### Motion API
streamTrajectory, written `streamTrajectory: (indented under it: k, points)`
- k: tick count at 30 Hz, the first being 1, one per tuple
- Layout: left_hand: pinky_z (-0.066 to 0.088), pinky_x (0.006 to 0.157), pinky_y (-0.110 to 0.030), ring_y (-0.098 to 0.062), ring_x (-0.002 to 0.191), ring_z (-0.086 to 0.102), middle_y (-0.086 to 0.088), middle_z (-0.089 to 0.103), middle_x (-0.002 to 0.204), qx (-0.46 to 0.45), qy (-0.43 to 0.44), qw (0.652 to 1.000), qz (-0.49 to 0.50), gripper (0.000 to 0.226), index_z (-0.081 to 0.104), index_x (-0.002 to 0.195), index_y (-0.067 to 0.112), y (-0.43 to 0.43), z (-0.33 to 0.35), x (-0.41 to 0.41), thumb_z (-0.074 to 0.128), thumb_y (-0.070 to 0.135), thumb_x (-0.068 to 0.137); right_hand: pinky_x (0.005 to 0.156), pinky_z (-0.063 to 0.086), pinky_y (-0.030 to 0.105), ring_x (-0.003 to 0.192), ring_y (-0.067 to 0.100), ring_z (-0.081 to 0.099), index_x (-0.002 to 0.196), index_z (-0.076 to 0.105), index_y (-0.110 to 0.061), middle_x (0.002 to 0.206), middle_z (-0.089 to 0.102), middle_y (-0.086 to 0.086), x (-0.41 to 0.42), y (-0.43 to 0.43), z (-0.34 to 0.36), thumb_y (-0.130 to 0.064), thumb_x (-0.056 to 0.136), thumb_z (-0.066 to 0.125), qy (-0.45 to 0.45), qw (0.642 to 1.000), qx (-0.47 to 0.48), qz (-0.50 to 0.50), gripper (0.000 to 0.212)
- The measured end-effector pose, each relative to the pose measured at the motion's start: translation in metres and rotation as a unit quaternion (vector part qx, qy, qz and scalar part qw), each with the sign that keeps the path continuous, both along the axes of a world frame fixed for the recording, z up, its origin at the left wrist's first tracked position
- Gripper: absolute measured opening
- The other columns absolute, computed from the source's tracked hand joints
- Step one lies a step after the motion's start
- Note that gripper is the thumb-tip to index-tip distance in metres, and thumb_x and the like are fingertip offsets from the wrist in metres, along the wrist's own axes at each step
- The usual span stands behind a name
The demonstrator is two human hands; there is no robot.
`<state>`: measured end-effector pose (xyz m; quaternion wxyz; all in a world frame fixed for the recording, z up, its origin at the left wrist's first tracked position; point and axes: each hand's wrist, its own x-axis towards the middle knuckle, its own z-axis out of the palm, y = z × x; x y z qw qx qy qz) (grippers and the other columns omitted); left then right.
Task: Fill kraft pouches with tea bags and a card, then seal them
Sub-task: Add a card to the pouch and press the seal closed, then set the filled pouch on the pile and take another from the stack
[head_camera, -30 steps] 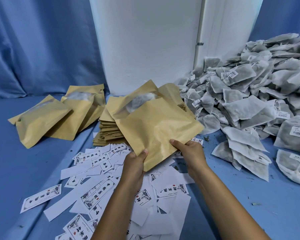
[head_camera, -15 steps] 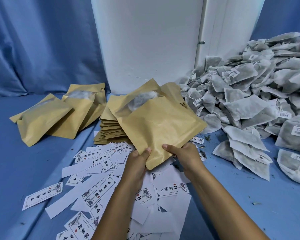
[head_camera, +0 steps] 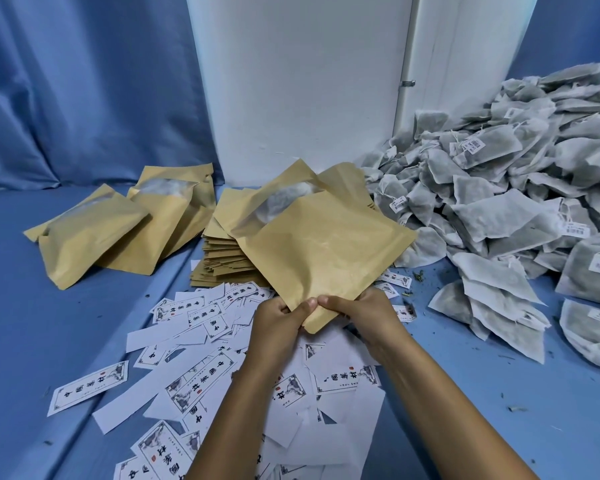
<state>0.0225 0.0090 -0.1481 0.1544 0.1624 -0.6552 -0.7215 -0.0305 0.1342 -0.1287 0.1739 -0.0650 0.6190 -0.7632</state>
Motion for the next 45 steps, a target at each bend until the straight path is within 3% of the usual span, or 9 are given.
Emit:
streamTrajectory:
  k: [3,7,10,13,18,26,37,41,45]
  points:
    - [0.052,0.077,-0.031,-0.021,0.081,0.069,-0.01,0.074,0.086,0.012,-0.015,0.999,-0.031,0.005,0.07,0.09,0.008,0.0,-0.001,-0.001,0.067,0.008,0.086,0.046,0.047,0.017,0.058,0.017,0.069,0.086,0.069,0.002,0.074,0.073,0.011,0.0,0.002,-0.002,0.004,0.073,0.074,0.002,1.0,0.004,-0.027,0.014]
    - [0.052,0.058,-0.019,-0.014,0.069,0.071,-0.002,0.074,0.076,-0.011,-0.034,0.998,-0.045,0.01,0.068,0.087,0.007,-0.002,-0.001,0.0,0.07,0.0,0.081,0.044,0.044,0.016,0.049,0.016,0.065,0.082,0.068,-0.002,0.066,0.071,0.008,-0.006,0.004,-0.002,-0.003,0.078,0.074,-0.01,1.0,0.008,-0.024,0.008]
    - [0.056,0.065,-0.034,-0.026,0.072,0.07,-0.009,0.073,0.075,-0.018,-0.059,0.998,-0.031,0.009,0.066,0.087,0.004,-0.002,0.001,0.0,0.068,-0.003,0.082,0.047,0.044,0.024,0.05,0.022,0.061,0.073,0.067,-0.001,0.062,0.069,0.012,-0.011,0.005,-0.005,-0.006,0.074,0.077,-0.01,0.997,0.022,-0.076,0.012]
    - [0.051,0.069,-0.032,-0.024,0.074,0.067,-0.007,0.071,0.08,-0.134,-0.08,0.988,-0.018,0.008,0.066,0.085,0.014,-0.007,0.001,-0.002,0.07,0.007,0.082,0.037,0.033,0.017,0.035,0.016,0.05,0.065,0.062,-0.002,0.048,0.059,0.005,-0.011,0.005,-0.005,-0.008,0.072,0.079,-0.019,0.997,0.038,-0.07,0.02]
    - [0.039,0.062,-0.028,-0.017,0.062,0.055,-0.004,0.059,0.07,-0.188,-0.103,0.976,-0.026,0.016,0.059,0.076,0.009,-0.015,0.006,0.002,0.069,0.018,0.085,0.059,0.052,0.036,0.061,0.027,0.064,0.072,0.07,-0.006,0.071,0.07,0.011,-0.02,0.02,0.0,-0.017,0.069,0.082,-0.004,0.991,0.009,-0.136,0.016]
    - [0.033,0.062,-0.028,-0.016,0.063,0.046,-0.006,0.05,0.07,-0.177,-0.106,0.978,-0.017,0.018,0.056,0.082,0.001,-0.025,0.01,0.008,0.061,0.016,0.09,0.059,0.049,0.009,0.069,0.003,0.066,0.092,0.071,-0.006,0.078,0.071,-0.007,-0.033,0.032,0.0,-0.014,0.08,0.074,0.028,0.959,-0.085,-0.27,0.014]
    - [0.041,0.06,-0.025,-0.017,0.07,0.055,-0.007,0.064,0.082,-0.143,-0.038,0.978,0.146,0.01,0.065,0.088,0.012,-0.027,0.017,0.011,0.057,0.014,0.093,0.042,0.044,0.013,0.049,0.009,0.059,0.075,0.063,-0.01,0.059,0.065,-0.004,-0.038,0.033,-0.001,-0.008,0.086,0.064,-0.027,0.973,-0.071,-0.22,0.012]
    - [0.047,0.043,-0.017,-0.01,0.048,0.059,-0.011,0.063,0.073,0.006,0.003,0.992,0.127,0.006,0.06,0.097,0.008,-0.037,0.029,0.019,0.056,0.01,0.095,0.031,0.033,0.017,0.035,0.011,0.049,0.089,0.055,-0.004,0.054,0.063,0.008,-0.035,0.016,0.009,-0.009,0.099,0.042,0.004,0.992,-0.077,-0.096,0.017]
    - [0.05,0.044,-0.018,-0.009,0.047,0.062,-0.003,0.064,0.074,0.011,0.016,0.989,0.143,0.019,0.054,0.094,0.023,-0.067,0.041,0.025,0.051,0.004,0.096,0.031,0.03,0.015,0.034,0.011,0.046,0.108,0.051,-0.008,0.054,0.061,0.01,-0.023,-0.025,0.032,-0.014,0.103,0.034,0.081,0.995,-0.005,-0.05,0.019]
